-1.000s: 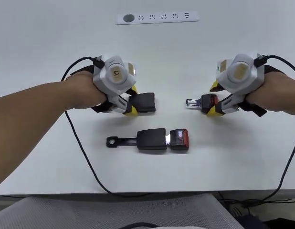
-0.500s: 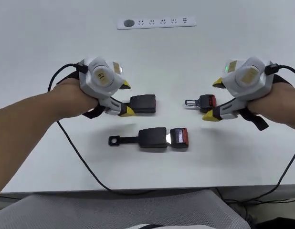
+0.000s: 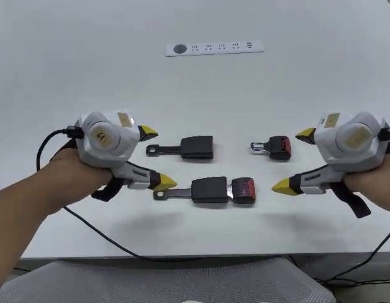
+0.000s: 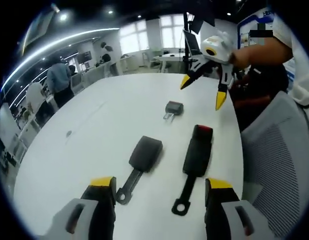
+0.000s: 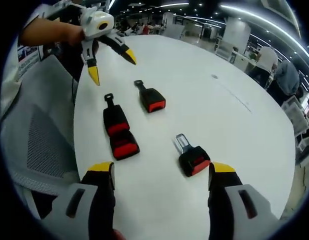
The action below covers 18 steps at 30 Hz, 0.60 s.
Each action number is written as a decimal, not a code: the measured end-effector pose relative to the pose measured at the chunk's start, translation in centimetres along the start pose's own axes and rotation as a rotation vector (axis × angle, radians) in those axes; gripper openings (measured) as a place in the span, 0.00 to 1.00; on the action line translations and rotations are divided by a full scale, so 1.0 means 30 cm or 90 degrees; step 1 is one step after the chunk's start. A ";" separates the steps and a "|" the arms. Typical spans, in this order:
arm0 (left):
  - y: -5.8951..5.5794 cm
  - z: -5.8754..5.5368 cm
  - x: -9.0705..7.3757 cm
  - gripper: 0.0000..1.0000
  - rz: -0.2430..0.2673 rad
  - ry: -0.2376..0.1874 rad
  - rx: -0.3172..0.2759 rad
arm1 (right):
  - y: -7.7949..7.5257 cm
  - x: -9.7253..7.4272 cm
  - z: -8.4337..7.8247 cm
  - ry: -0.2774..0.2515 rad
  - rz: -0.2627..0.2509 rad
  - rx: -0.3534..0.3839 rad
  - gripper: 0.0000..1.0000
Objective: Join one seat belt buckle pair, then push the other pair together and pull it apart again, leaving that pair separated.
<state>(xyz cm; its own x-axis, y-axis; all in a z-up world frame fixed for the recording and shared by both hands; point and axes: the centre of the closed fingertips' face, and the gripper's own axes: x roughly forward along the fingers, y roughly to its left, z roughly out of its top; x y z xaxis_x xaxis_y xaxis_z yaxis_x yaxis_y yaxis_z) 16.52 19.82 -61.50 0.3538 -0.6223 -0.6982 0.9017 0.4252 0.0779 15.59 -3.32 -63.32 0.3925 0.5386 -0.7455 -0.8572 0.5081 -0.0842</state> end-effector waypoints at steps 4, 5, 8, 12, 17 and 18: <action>-0.005 -0.052 -0.054 0.85 0.030 -0.019 -0.063 | 0.022 -0.023 -0.014 -0.013 -0.007 0.026 0.86; -0.009 -0.063 -0.064 0.86 0.032 -0.021 -0.068 | 0.019 -0.027 -0.018 -0.014 -0.010 0.028 0.88; -0.029 -0.105 -0.097 0.90 0.042 -0.015 -0.082 | 0.022 -0.045 -0.022 -0.029 -0.024 0.048 0.93; -0.053 -0.139 -0.125 1.00 0.058 -0.018 -0.138 | 0.037 -0.056 -0.033 -0.041 -0.027 0.070 1.00; -0.063 -0.172 -0.149 1.00 0.067 -0.015 -0.180 | 0.045 -0.073 -0.030 -0.065 -0.040 0.079 1.00; -0.070 -0.171 -0.152 1.00 0.069 -0.015 -0.183 | 0.049 -0.072 -0.033 -0.066 -0.040 0.085 1.00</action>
<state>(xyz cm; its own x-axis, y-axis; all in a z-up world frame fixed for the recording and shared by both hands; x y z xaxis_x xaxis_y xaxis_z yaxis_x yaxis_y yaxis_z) 11.74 25.15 -62.12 0.4531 -0.5763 -0.6801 0.7519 0.6569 -0.0558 13.14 -4.39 -62.49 0.4819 0.5654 -0.6694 -0.7807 0.6239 -0.0351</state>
